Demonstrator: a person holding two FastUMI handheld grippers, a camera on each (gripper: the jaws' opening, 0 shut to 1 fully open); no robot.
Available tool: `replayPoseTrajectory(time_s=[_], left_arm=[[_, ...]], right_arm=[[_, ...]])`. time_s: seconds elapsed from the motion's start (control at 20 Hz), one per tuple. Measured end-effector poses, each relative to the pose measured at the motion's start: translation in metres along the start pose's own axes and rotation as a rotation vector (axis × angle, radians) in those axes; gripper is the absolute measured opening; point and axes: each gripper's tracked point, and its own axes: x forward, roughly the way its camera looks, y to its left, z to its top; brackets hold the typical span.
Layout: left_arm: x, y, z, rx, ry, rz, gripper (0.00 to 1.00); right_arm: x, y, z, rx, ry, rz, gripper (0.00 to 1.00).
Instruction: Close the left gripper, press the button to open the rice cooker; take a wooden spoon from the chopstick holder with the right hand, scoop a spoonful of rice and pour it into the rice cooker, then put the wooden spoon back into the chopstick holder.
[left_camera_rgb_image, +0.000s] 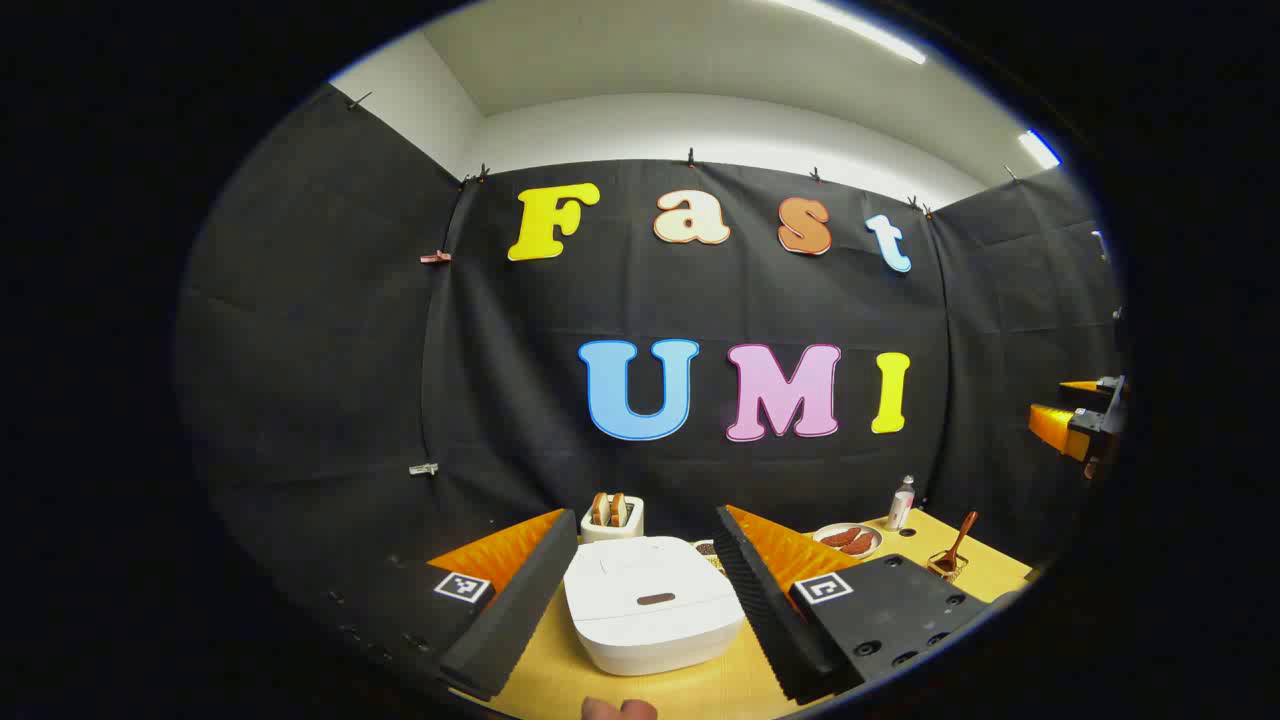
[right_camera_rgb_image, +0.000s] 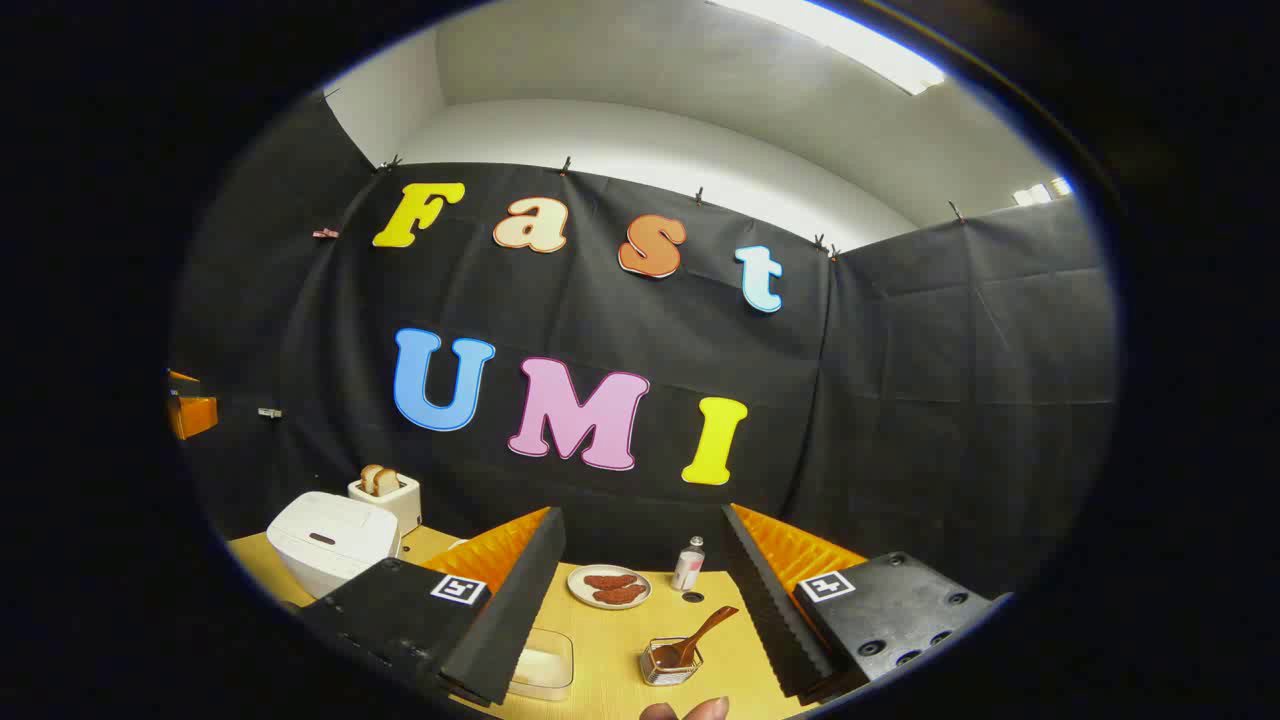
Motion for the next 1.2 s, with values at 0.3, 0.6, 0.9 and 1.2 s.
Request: replayPoseTrajectory(time_s=[0.3,0.6,0.9,1.2], left_arm=[[-0.003,0.003,-0.002,0.000,0.011,0.009,0.95],[-0.004,0.001,0.000,0.005,0.009,0.012,0.95],[-0.007,0.000,0.003,0.010,0.005,0.011,0.95],[-0.006,0.000,0.006,0.016,0.003,0.003,0.95]], right_arm=[[0.001,0.006,-0.002,0.004,0.005,0.014,0.97],[-0.002,0.005,-0.001,-0.010,-0.002,0.015,0.97],[-0.005,0.001,0.000,0.003,-0.001,0.008,0.97],[-0.005,-0.002,0.003,-0.005,-0.008,0.001,0.97]])
